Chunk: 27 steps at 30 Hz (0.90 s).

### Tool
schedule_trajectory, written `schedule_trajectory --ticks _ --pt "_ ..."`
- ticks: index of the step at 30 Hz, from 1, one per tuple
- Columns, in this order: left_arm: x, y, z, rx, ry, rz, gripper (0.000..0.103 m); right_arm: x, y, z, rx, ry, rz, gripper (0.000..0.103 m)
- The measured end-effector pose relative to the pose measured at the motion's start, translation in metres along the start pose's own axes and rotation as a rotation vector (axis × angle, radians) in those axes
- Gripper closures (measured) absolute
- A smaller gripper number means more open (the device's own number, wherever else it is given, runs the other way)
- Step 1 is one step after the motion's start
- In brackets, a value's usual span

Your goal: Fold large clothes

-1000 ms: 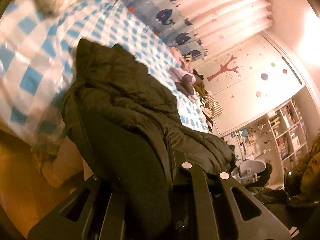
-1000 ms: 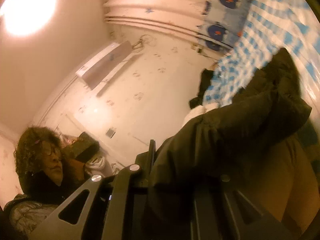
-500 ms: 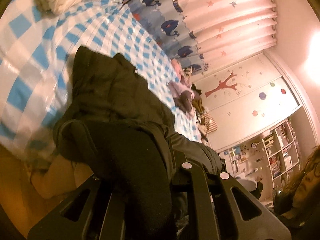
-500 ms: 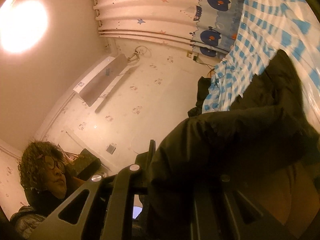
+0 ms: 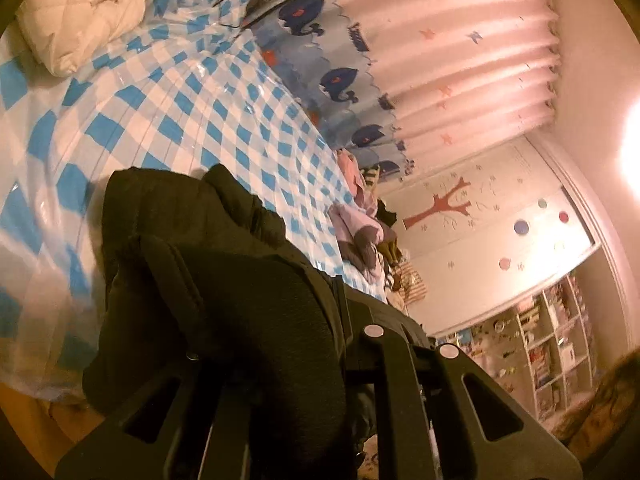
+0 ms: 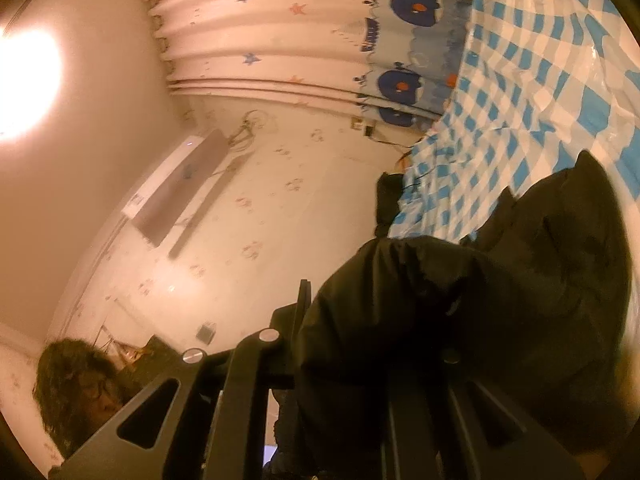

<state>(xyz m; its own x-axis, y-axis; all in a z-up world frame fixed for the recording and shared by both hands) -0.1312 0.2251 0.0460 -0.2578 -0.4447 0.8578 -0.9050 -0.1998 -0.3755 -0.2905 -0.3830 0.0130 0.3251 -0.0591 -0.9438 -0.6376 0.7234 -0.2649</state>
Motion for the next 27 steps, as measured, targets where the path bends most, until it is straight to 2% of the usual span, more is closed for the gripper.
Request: schedule_trajectory --ticks 6,10,12,15,19,22,23,24,25,26,27 --pt "-0.033 -0.042 0.044 0.008 -0.021 -0.082 0.095 0.042 -0.042 0.030 0.009 0.097 0.074 0.091" --pt "-0.046 -0.072 0.068 0.023 -0.031 -0.097 0.095 0.058 -0.068 0.050 0.008 0.135 0.084 0.091" --pt "-0.057 -0.084 0.080 0.027 -0.040 -0.124 0.094 0.073 -0.082 0.060 0.011 0.172 0.108 0.089" --pt "-0.090 -0.098 0.111 0.019 -0.102 -0.186 0.094 0.107 -0.096 0.068 0.024 0.239 0.163 0.088" --pt "-0.145 -0.107 0.153 0.006 -0.193 -0.289 0.089 0.175 -0.108 0.078 0.031 0.370 0.290 0.087" --pt "-0.169 -0.112 0.176 -0.026 -0.225 -0.347 0.086 0.202 -0.113 0.084 0.021 0.421 0.342 0.084" --pt "-0.172 -0.113 0.180 -0.041 -0.234 -0.359 0.085 0.203 -0.116 0.085 0.021 0.432 0.356 0.080" --pt "-0.171 -0.115 0.183 -0.054 -0.243 -0.364 0.078 0.201 -0.117 0.086 0.019 0.433 0.358 0.070" --pt "-0.167 -0.117 0.184 -0.066 -0.246 -0.364 0.068 0.196 -0.118 0.084 0.018 0.427 0.351 0.063" --pt "-0.163 -0.118 0.182 -0.070 -0.245 -0.359 0.062 0.191 -0.119 0.083 0.019 0.420 0.340 0.047" --pt "-0.156 -0.119 0.179 -0.068 -0.244 -0.355 0.048 0.185 -0.119 0.082 0.022 0.410 0.332 0.034"
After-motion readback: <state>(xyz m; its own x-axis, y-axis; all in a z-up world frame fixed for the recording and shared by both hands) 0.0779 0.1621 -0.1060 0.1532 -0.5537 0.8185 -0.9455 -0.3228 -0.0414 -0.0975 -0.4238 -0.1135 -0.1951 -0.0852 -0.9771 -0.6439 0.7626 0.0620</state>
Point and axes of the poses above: each gripper's, at about its wrist camera, not at the fingertips, and z roughly the way its jaws point, x to its right, y to its underside, the point moved 3 cm from there along z, roughly the way its jaws point, and after that the axes turned 1 degree about z, right-handed, at the moved point
